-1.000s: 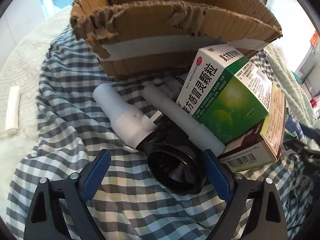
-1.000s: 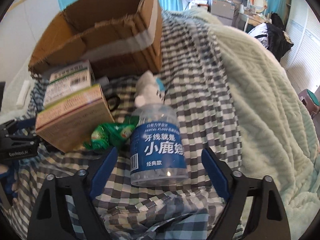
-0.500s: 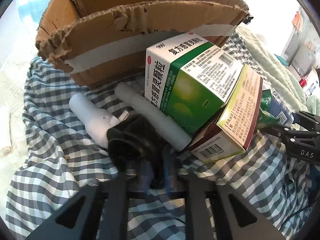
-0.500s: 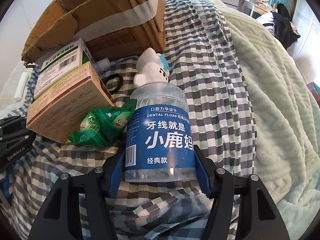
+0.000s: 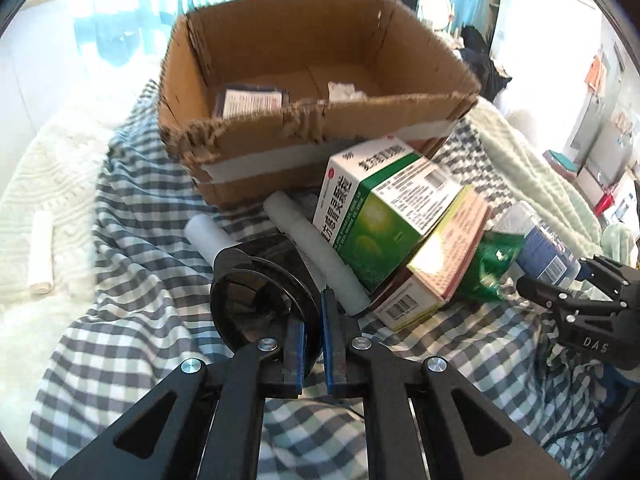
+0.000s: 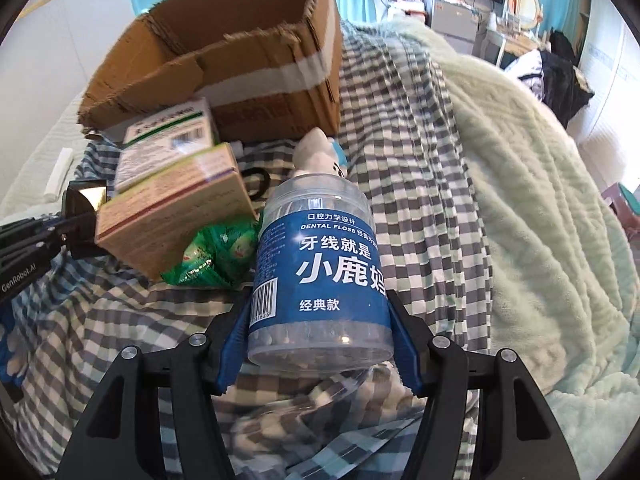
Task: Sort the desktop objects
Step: 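Grasp the blue-labelled floss jar with the right tool while the left grasps a black cap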
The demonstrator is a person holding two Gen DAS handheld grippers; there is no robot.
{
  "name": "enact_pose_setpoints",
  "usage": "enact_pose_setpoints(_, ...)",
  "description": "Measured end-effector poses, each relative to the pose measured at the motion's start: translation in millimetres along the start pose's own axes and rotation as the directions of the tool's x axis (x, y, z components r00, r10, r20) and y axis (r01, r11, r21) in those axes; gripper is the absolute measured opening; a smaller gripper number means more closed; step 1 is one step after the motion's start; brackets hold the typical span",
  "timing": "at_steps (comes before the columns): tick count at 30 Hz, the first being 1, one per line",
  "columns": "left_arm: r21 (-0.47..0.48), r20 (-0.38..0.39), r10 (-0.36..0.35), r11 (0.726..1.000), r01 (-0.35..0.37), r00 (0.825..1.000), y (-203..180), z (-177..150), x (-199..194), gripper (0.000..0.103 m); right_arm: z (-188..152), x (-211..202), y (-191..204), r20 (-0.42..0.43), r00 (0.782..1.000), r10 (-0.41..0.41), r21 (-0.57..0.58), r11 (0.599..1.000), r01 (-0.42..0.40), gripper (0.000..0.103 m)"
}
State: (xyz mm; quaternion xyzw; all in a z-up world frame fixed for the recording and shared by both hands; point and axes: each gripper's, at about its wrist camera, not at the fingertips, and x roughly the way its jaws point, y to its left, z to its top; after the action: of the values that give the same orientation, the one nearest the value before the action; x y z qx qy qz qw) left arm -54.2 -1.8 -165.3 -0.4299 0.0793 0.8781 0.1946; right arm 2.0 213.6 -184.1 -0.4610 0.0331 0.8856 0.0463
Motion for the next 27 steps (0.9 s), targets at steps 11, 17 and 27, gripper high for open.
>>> enact_pose_setpoints(11, 0.038, 0.173, 0.018, 0.999, -0.025, 0.985, -15, 4, -47, 0.007, 2, -37, 13, 0.137, 0.990, -0.016, -0.030, 0.999, 0.021, 0.061)
enact_pose_setpoints(17, 0.026, 0.233, 0.009, 1.000, -0.015, 0.972, -18, 17, -69, 0.007, 5, -59, 15, 0.207, 0.978, 0.004, -0.006, 1.000, -0.002, 0.061)
enact_pose_setpoints(27, -0.011, 0.285, 0.002, 1.000, 0.002, 0.959, -15, 43, -87, 0.007, 24, -85, 24, 0.285, 0.958, 0.029, -0.007, 1.000, -0.028, 0.061)
